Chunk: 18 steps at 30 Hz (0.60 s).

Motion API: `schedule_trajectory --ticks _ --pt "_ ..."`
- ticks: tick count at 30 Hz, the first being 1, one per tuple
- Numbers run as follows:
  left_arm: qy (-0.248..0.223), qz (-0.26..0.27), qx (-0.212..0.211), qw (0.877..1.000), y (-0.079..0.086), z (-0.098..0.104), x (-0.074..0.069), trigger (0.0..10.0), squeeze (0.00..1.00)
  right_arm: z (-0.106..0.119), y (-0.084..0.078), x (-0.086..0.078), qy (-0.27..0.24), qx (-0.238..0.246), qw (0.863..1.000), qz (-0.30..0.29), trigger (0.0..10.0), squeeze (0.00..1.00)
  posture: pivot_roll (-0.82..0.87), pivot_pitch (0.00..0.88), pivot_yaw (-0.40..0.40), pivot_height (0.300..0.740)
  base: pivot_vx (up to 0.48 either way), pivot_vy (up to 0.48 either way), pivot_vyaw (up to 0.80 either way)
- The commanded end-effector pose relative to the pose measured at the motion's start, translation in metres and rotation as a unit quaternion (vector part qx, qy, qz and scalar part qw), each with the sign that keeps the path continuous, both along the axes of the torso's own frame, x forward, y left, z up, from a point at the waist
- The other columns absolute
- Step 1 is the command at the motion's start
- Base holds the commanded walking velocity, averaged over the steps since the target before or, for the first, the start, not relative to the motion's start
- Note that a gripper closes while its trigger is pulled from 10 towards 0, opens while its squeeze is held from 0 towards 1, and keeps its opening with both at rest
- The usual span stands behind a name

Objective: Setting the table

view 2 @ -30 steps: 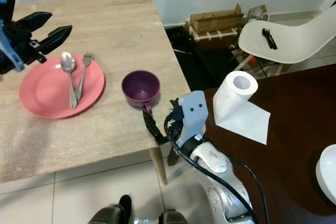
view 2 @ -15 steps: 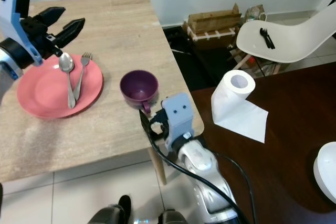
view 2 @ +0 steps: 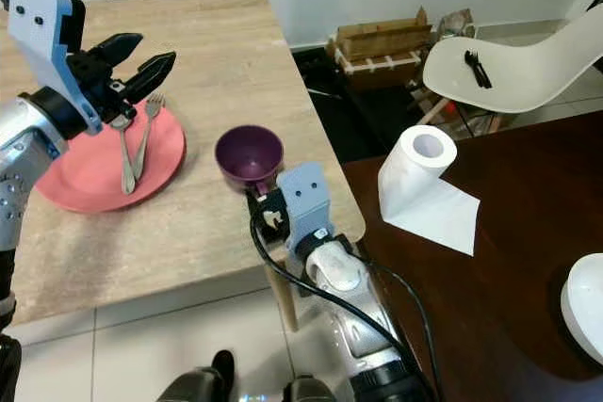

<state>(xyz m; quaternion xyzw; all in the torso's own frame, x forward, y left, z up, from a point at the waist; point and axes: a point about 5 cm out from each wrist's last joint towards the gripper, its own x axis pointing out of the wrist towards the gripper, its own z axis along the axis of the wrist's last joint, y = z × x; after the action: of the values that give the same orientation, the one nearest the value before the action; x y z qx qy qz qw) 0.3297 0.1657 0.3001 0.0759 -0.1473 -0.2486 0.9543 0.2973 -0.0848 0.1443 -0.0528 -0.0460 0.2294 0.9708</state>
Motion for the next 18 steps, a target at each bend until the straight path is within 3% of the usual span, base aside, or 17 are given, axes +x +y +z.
schedule_trajectory --ticks 1,2,3,18 --pt "0.013 -0.006 0.001 1.000 -0.003 -0.007 -0.002 10.0 0.00 -0.003 -0.001 0.000 0.000 -0.001 1.000 -0.001 4.7 0.00 -0.06 0.138 0.043 0.740 0.000 0.000 0.00" --pt "0.015 -0.009 0.002 1.000 -0.004 -0.008 -0.003 10.0 0.00 -0.003 -0.001 0.001 -0.001 -0.001 1.000 -0.001 1.8 0.00 -0.06 0.138 0.043 0.740 0.000 0.000 0.00" --pt "0.017 -0.010 0.002 1.000 -0.005 -0.009 -0.003 10.0 0.00 -0.003 -0.001 0.001 -0.003 0.000 1.000 -0.001 0.0 0.00 -0.06 0.138 0.043 0.740 0.000 0.000 0.00" --pt "0.034 -0.018 0.008 0.999 -0.012 -0.021 -0.005 10.0 0.00 -0.002 -0.003 0.001 -0.015 0.019 1.000 -0.001 0.0 0.00 -0.06 0.130 0.049 0.740 0.000 0.000 0.00"
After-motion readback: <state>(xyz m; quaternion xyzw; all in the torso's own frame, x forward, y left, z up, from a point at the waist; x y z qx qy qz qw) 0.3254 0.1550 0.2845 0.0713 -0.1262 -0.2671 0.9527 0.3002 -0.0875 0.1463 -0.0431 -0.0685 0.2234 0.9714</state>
